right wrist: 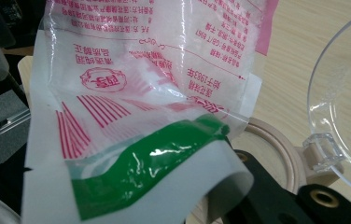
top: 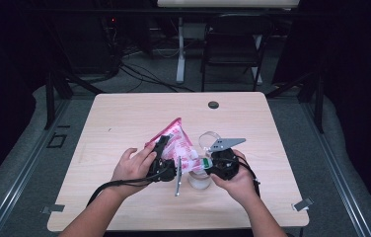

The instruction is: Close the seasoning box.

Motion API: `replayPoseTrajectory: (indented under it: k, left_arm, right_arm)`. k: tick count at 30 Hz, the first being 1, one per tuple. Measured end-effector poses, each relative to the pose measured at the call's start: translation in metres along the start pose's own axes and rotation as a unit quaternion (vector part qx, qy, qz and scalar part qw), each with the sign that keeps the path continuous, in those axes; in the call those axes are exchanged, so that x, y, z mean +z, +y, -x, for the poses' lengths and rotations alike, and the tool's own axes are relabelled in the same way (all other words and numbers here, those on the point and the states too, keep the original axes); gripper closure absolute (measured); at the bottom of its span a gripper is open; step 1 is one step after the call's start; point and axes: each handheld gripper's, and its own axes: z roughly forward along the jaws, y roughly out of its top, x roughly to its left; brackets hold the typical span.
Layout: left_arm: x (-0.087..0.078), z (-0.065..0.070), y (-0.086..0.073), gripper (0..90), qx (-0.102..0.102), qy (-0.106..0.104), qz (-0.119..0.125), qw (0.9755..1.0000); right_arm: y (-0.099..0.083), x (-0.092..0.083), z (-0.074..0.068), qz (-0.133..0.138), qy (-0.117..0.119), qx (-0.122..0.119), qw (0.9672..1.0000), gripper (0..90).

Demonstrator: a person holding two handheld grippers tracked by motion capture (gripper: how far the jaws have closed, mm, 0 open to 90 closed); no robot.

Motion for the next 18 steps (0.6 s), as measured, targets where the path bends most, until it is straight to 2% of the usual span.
replayPoseTrajectory:
  k: [18]
  left_arm:
    - [0.0009,0.0016,0.0003,66.4,0.002,-0.002,-0.001,1.0]
  right_arm:
    - [-0.0027,0.0053,0.0016,-0.004,0.003,0.006,1.0,90.0]
